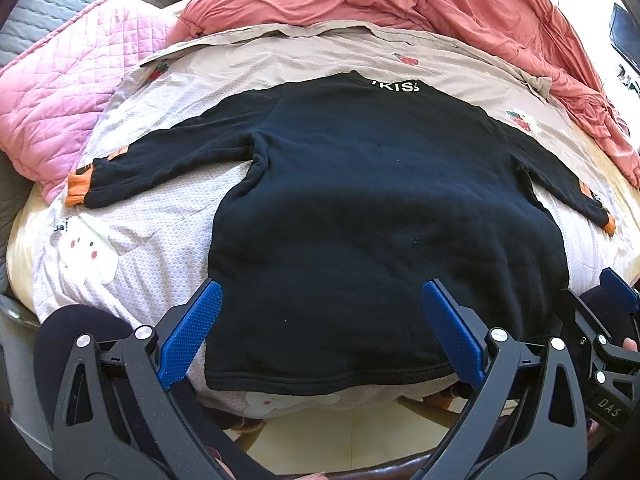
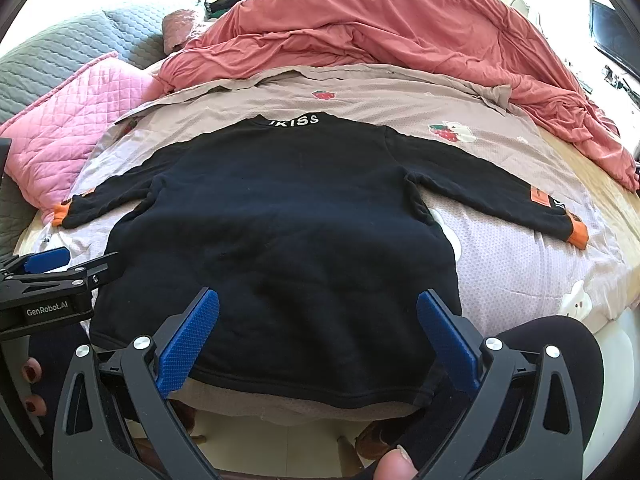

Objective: Fold small clothes

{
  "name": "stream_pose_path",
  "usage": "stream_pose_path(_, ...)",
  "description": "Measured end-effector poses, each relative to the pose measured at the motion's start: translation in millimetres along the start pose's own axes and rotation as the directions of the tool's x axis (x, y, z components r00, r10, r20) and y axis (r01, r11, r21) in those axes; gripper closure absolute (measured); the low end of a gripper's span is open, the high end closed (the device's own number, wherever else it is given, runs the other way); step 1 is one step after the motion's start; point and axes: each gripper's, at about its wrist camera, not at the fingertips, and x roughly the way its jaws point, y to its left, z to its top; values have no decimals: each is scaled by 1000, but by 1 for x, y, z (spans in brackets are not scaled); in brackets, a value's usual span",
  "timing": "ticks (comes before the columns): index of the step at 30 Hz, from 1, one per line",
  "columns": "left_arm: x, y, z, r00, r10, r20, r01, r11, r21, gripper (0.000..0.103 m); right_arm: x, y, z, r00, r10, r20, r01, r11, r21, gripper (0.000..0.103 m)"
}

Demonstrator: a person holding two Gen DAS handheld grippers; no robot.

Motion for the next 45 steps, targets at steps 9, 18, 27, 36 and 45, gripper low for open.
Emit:
stream_pose_path(9, 0, 1, 1, 1000, 1, 2, -1, 1000, 2, 9, 0, -1, 0, 1000, -2, -4, 2, 1000, 3, 4)
stream_pose_path(18, 0, 3, 2, 1000, -7, -3, 7, 1000, -3, 9, 1, -2, 0, 1000, -2, -5, 2, 1000, 4, 4)
stream_pose_path(27, 0, 4, 2, 1000, -1, 4, 1, 1000, -3, 9, 1, -3, 0, 1000, -3, -5, 3, 1000, 4, 4)
stream_pose_path(36, 0, 4, 2, 1000, 0, 4, 0, 1000, -3, 9, 0, -4, 0, 1000, -7, -2, 7, 1000, 4, 4)
stream_pose_path(45, 0, 4, 2, 1000, 1, 3, 0, 1000, -1, 9, -1, -7, 3, 1000, -10, 5, 10, 1000, 17, 4)
